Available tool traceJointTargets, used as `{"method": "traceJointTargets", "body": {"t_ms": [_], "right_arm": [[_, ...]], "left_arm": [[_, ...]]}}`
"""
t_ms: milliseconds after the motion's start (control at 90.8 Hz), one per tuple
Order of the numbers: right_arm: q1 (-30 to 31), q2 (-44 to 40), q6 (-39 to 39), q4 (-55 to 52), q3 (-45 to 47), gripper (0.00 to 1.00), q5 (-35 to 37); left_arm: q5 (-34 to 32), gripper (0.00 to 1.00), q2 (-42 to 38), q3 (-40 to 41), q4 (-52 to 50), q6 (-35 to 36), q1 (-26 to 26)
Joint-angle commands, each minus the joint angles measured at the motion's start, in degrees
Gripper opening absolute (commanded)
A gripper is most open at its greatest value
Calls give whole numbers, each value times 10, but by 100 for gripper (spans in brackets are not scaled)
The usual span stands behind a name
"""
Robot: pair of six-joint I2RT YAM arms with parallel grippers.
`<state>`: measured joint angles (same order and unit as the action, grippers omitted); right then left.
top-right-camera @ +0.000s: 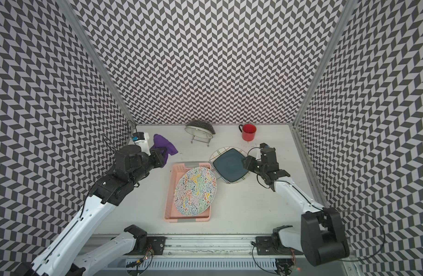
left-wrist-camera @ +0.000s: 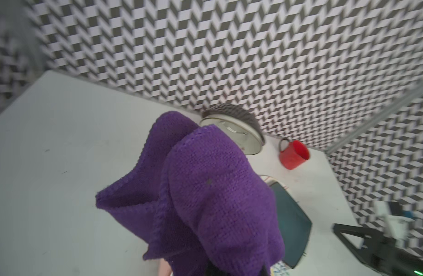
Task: Wipe the wet plate dry
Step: Place the plate on the plate, then pick up the plate from the bin.
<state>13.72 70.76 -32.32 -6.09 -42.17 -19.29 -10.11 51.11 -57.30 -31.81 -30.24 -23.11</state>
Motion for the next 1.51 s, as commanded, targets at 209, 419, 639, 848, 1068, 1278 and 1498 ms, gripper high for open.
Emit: {"method": "traceJointTargets", "body": {"t_ms": [209,419,639,848,1068,1278,1498], "right_arm": [[199,-28,18,-34,16,65,-77],[245,30,23,-9,8,61,-108],[250,58,17,29,-7,56,-146],[250,57,18,36,-27,52,-181],[252,73,-7,77,-51,52,-190],[252,159,-27,110,-68,51,-170],[252,213,-10,48,-129,16,-131]], "left_arm": [[24,0,19,112,-41,-10,120],[100,0,75,178,7,-23,134],[160,0,97,225,61,-39,134],[254,0,116,257,126,-47,134],[290,0,121,259,168,-48,133],[305,0,118,250,184,-49,133],[204,0,100,206,107,-40,135]]}}
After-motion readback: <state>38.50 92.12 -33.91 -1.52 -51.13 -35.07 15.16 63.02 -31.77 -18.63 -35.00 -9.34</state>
